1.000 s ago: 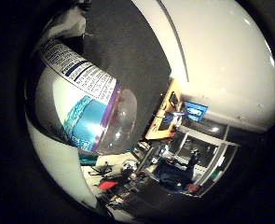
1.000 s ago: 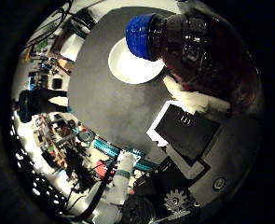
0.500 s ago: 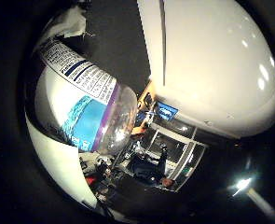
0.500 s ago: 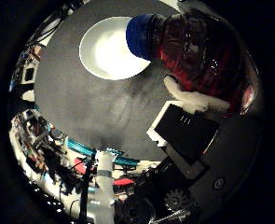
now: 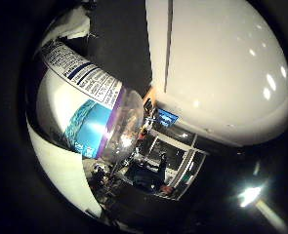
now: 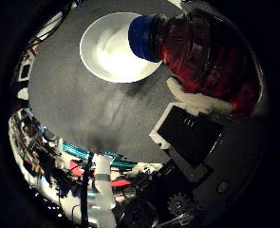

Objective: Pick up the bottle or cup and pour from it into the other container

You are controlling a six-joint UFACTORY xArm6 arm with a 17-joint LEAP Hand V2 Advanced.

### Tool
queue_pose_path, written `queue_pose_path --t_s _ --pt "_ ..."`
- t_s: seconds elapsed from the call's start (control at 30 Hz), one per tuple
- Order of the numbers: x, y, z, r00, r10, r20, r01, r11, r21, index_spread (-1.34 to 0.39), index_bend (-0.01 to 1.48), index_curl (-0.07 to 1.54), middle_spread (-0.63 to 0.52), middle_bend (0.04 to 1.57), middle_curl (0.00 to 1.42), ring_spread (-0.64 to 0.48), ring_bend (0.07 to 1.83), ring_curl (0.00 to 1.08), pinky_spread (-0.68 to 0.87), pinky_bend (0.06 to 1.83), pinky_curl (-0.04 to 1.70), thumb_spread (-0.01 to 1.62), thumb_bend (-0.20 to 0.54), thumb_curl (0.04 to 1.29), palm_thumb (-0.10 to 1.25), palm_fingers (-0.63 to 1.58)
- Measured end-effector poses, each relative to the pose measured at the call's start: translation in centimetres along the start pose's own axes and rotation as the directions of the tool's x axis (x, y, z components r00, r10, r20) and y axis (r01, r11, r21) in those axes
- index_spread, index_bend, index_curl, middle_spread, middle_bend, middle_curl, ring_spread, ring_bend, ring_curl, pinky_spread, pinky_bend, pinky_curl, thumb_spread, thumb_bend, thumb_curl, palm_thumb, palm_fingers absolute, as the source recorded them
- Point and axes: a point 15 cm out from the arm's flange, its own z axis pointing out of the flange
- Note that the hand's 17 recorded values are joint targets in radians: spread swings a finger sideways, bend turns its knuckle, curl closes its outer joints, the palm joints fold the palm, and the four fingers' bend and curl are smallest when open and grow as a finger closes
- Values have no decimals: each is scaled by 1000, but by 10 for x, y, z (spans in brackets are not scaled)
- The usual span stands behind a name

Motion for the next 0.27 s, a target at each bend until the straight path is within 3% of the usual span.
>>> queue_pose_path --t_s 0.27 --pt "4 5 -1 1000 7 4 -7 1000 -4 -184 1188 797 -116 1372 770 -226 1327 811 -224 1284 933 375 -22 959 1023 1123"
